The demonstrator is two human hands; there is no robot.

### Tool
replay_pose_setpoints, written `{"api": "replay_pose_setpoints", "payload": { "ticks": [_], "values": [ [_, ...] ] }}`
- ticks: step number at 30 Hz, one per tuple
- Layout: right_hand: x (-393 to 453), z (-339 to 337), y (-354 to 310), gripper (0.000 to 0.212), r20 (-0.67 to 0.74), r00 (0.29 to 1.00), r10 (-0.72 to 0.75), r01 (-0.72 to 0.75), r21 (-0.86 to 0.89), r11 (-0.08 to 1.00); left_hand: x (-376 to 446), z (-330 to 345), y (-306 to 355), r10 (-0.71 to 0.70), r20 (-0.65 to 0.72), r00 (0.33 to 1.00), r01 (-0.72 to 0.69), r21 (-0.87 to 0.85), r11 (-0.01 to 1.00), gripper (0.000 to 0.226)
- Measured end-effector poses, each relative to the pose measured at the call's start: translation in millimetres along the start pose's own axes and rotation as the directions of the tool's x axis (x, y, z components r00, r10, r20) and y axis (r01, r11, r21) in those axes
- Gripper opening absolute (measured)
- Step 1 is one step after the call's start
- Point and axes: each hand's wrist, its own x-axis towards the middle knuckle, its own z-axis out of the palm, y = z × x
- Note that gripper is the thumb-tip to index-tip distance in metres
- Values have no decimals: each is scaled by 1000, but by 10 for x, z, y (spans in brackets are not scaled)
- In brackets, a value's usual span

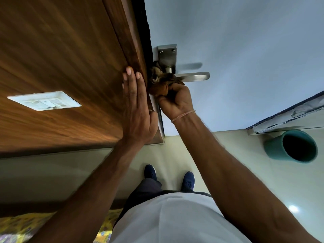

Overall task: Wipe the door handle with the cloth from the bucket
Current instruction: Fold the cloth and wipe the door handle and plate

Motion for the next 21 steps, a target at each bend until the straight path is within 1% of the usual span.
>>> {"api": "replay_pose_setpoints", "payload": {
  "ticks": [3,4,5,6,7,8,9,10,11,13,14,15,16,17,18,19,20,21],
  "values": [
    [-33,17,-89,88,-17,1000,7,-7,-17,1000,7,21,-10,2,-4,1000,-2,0,1000,90],
    [-48,1,-140,84,-56,998,-19,16,-55,998,4,22,-11,0,-2,1000,0,-2,1000,91],
    [-61,-30,-206,73,-104,993,-56,46,-95,994,2,19,-11,-2,-1,1000,2,-5,1000,92],
    [-65,-84,-298,57,-152,981,-118,97,-142,985,0,17,-7,-3,-3,1000,3,-8,1000,93],
    [-84,-137,-404,46,-160,972,-170,143,-169,975,0,19,1,-5,-8,1000,5,-7,1000,94],
    [-98,-184,-528,41,-150,969,-194,168,-171,971,3,24,12,-6,-16,1000,6,-5,1000,94],
    [-120,-223,-657,42,-128,968,-216,194,-163,967,7,36,28,-8,-26,1000,7,-4,1000,94],
    [-152,-251,-754,45,-115,957,-266,240,-202,950,9,48,44,-11,-35,999,11,-6,1000,94],
    [-202,-255,-820,46,-90,940,-330,295,-274,915,14,65,62,-17,-43,999,16,-11,1000,95],
    [-306,-219,-888,34,-58,868,-493,415,-459,785,19,81,87,-25,-55,998,24,-24,999,96],
    [-327,-222,-924,32,-25,822,-570,463,-553,693,17,86,93,-24,-58,998,23,-29,999,96],
    [-325,-234,-967,34,47,772,-633,501,-657,563,16,88,95,-21,-60,998,19,-35,999,95],
    [-307,-254,-1010,35,151,720,-677,513,-773,373,13,89,97,-18,-62,998,15,-39,999,94],
    [-290,-255,-1049,37,280,663,-694,498,-857,131,12,92,101,-15,-65,998,12,-42,999,93],
    [-272,-242,-1080,40,412,618,-670,458,-881,-119,13,90,103,-14,-67,998,11,-43,999,93],
    [-282,-218,-1091,45,509,602,-616,405,-859,-314,12,90,110,-14,-68,998,11,-42,999,93],
    [-315,-190,-1087,51,574,593,-565,353,-816,-458,10,89,117,-15,-67,998,13,-40,999,93],
    [-345,-168,-1075,53,632,575,-519,335,-761,-556,9,89,118,-18,-67,998,15,-36,999,93]
  ]
}}
